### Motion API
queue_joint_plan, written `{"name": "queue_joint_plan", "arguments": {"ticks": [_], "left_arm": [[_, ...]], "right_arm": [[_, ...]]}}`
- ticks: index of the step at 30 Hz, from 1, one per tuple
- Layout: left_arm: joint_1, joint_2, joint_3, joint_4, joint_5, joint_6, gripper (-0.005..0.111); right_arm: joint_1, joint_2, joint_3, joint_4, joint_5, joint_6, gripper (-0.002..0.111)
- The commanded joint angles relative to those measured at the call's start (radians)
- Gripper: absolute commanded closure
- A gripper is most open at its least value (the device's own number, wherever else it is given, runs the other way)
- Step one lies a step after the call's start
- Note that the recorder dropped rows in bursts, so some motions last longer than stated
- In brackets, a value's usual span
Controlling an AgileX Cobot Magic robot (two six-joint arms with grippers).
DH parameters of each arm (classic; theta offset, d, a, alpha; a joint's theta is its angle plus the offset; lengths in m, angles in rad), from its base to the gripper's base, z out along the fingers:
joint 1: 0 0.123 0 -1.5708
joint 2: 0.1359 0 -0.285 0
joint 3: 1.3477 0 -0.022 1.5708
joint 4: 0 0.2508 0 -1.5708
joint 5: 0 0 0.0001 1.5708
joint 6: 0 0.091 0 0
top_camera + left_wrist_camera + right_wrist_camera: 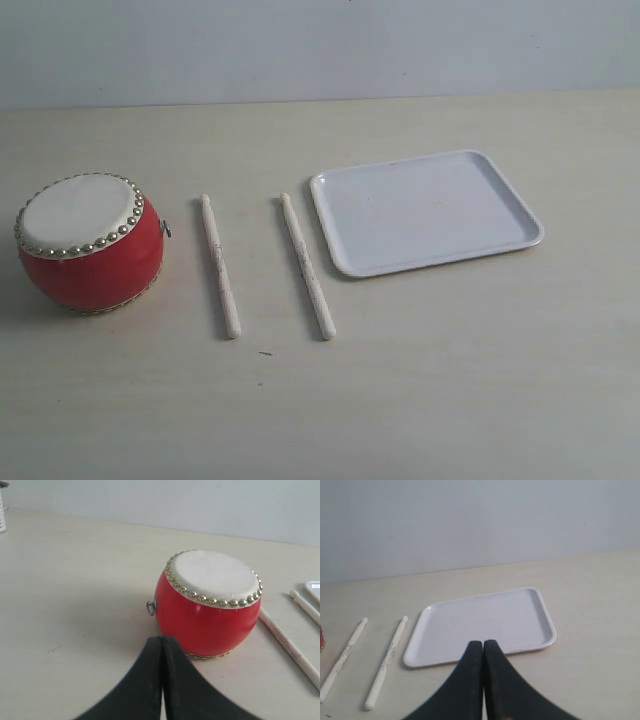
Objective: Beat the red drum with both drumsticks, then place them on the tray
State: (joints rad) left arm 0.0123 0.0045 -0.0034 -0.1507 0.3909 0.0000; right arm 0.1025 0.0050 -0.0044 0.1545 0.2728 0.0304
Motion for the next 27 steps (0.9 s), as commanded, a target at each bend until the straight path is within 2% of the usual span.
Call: {"name": "queue_joint_plan", "arguments": {"ticks": [1,16,27], "left_arm": [[-0.002,-0.005,0.003,0.002,-0.012,0.0,0.107],[-0.002,-0.005,0.003,-0.007,-0.037,-0.006,0.107],[-0.002,-0.005,0.003,-0.298,-0.204,-0.006,0.107]], "right_arm": [[-0.006,-0.005,0.004,-0.003,-0.009,-0.001,0.108],[-0.006,-0.005,0.004,-0.003,-0.009,-0.004,0.108],[-0.006,-0.005,0.004,0.039,-0.014,0.0,0.108]]}}
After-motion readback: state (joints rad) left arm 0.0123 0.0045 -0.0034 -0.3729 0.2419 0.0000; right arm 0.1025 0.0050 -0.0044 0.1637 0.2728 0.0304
